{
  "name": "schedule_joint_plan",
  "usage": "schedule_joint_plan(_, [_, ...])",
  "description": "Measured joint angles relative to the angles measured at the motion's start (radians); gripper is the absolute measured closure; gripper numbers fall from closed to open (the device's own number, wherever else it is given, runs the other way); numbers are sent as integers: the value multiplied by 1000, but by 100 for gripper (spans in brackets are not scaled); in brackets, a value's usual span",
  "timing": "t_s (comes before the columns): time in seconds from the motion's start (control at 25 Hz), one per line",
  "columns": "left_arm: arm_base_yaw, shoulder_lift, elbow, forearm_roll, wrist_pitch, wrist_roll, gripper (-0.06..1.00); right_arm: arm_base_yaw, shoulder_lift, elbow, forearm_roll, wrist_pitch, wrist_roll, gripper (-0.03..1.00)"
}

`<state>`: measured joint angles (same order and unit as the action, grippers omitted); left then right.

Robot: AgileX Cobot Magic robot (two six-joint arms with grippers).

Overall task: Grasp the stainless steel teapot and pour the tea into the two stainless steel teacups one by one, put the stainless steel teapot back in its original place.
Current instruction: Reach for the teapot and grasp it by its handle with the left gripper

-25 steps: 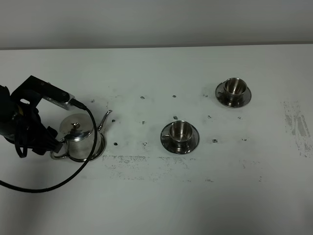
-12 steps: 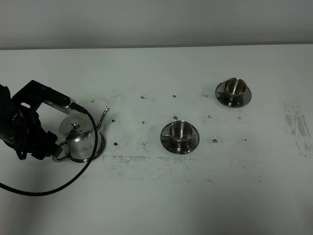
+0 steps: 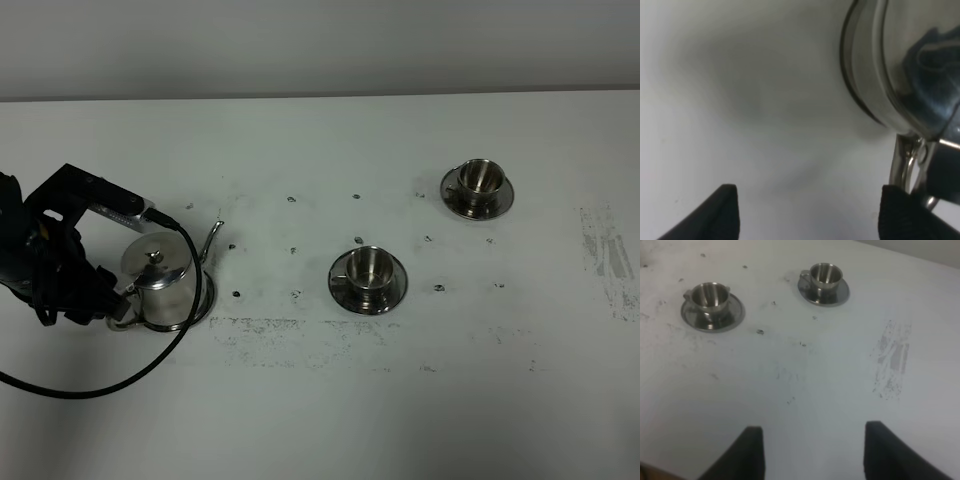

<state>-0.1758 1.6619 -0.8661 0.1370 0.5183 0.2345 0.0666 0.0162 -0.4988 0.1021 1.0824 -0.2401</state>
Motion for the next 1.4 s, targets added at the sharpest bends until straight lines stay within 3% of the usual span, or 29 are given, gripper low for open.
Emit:
schedule_joint_plan(0.36, [-23,0,0,-4,8,17,38,0,0,0,0,0,0,54])
schedule_joint_plan(0.76, [-23,-18,0,-102,124,-60,38,0,0,0,0,0,0,54])
schedule_joint_plan(1.2, [-25,-184,0,-106,266,-123,38,0,0,0,0,0,0,54])
schedule_joint_plan(1.4, [-68,-188,1,-102,304,-175,38,0,0,0,0,0,0,54])
